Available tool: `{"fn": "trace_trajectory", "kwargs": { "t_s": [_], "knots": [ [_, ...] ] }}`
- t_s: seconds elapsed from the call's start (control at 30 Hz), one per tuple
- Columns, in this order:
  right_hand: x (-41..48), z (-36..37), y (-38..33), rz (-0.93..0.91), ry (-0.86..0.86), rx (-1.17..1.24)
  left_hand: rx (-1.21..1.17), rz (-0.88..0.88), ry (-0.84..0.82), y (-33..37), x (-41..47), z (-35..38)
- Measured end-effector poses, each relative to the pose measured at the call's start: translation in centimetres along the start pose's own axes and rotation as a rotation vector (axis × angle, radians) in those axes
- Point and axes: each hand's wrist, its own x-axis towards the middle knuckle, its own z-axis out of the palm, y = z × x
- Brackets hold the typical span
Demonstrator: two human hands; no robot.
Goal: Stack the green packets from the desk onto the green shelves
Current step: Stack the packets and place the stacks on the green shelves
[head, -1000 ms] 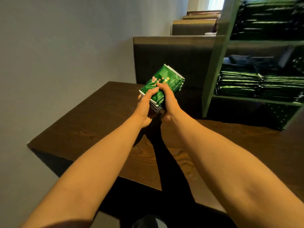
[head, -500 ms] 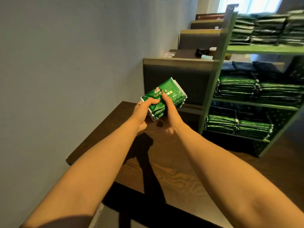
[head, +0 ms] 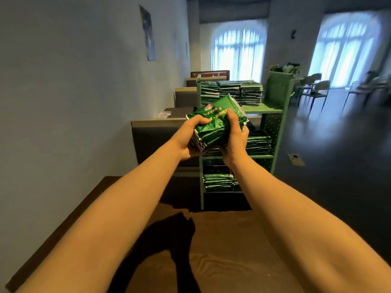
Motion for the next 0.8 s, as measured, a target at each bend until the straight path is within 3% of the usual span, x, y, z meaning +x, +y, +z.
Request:
{"fn": "trace_trajectory", "kwargs": {
  "t_s": [0.13, 0.37, 0.57, 0.8],
  "knots": [
    [1.7, -1.6, -3.1, -0.034, 0.073, -0.037, 0.005, -0.01, -0.062, 2.1, 1.1, 3.8],
    [5.0, -1.0, -7.0, -0.027, 0.156, -0.058, 0.098, 0.074, 0.006, 4.9, 4.1, 7.1],
    [7.3, 1.4, -9.7, -0.039, 0.114, -0.124, 0.157, 0.067, 0.015, 8.9, 6.6, 6.6],
    [11.7, 3.1, -10.8, -0.026, 0.079, -0.295, 0.039, 0.0, 0.023, 10.6, 9.9, 6.2]
  ]
}}
